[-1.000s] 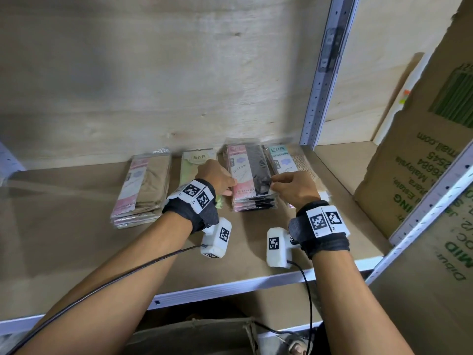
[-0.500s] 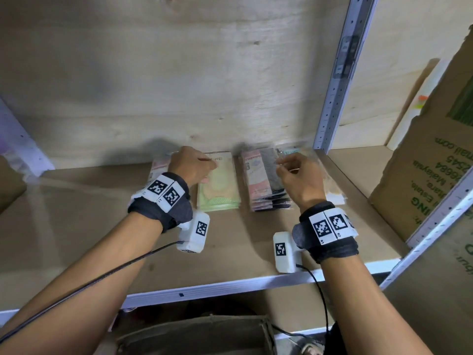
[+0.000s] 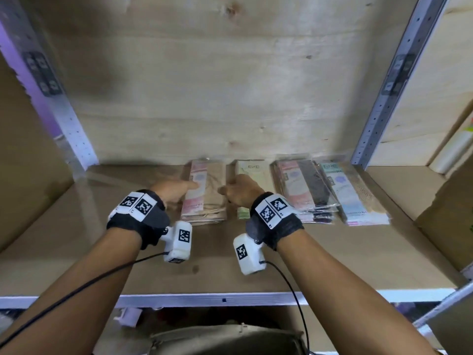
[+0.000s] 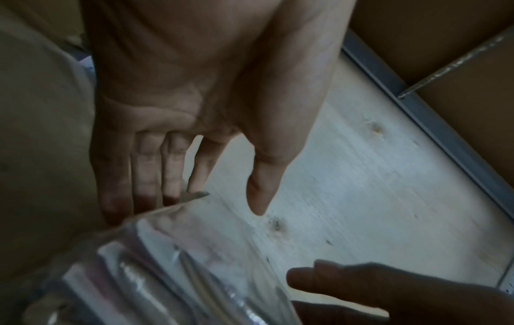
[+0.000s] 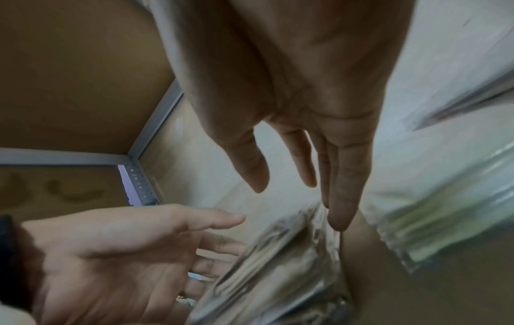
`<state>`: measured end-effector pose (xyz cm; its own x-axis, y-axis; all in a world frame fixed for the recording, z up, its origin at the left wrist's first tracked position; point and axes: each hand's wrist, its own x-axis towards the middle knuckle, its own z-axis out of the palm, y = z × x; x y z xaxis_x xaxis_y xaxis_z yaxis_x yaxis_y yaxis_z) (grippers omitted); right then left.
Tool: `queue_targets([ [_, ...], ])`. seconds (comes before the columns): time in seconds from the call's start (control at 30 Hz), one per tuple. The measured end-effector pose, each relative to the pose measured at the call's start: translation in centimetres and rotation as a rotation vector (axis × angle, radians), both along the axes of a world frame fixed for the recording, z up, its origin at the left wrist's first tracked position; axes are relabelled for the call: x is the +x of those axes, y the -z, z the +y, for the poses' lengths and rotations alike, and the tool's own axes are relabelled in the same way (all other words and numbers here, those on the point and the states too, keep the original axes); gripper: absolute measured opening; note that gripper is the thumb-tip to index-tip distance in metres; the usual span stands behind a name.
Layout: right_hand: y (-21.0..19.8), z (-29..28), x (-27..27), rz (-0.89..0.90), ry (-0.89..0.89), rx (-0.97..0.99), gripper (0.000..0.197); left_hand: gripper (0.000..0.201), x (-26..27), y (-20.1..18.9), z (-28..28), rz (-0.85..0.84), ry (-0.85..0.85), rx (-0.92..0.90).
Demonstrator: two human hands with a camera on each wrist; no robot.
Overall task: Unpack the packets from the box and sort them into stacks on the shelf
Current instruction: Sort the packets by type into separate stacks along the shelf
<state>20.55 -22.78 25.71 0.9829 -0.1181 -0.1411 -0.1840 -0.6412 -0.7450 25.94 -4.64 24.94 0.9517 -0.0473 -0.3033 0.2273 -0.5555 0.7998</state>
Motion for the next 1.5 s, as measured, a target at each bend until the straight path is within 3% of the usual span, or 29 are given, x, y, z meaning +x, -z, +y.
queue_targets([
  [0.13, 0.8, 1.0, 0.7, 0.082, 0.000, -0.076, 0.035, 0.034, 0.2, 0.9, 0.1, -0.009, 0.047, 0.043],
  [0.3, 1.2, 1.5, 0.8, 0.078, 0.043, -0.088, 0.028, 0.025, 0.6, 1.5, 0.6, -0.007, 0.052, 0.013],
  [0.77, 0.4, 1.0, 0.3, 0.052, 0.009, -0.068, 0.028, 0.042, 0.9, 1.1, 0.8, -0.024, 0.032, 0.072],
  [0.87, -0.4, -1.4, -0.9, -0.055, 0.049, -0.005, 0.049, 0.055, 0.2, -0.5, -0.5, -0.218, -0.063, 0.159],
  [0.97, -1.5, -5.2, -2.5, -0.168, 0.140, 0.057, 0.046, 0.060, -0.8, -2.5, -3.1, -0.471, -0.041, 0.289],
  [1.07, -2.4, -9.8, -4.1, -0.283, 0.256, 0.023, 0.032, 0.057, -2.6, -3.7, -7.1, -0.586, 0.071, 0.077],
  [1.23, -1.6, -16.5, -6.6, -0.330, 0.450, 0.030, 0.032, 0.018, -5.8, -3.3, -14.8, -0.268, 0.311, -0.241],
  [1.37, 0.3, -18.9, -7.7, -0.293, 0.508, 0.097, 0.038, 0.021, -6.0, -2.7, -18.9, -0.112, 0.359, -0.253],
  [1.5, 2.4, -19.2, -7.8, -0.223, 0.502, 0.251, 0.042, 0.054, -6.1, -2.2, -21.1, -0.002, 0.363, -0.193],
])
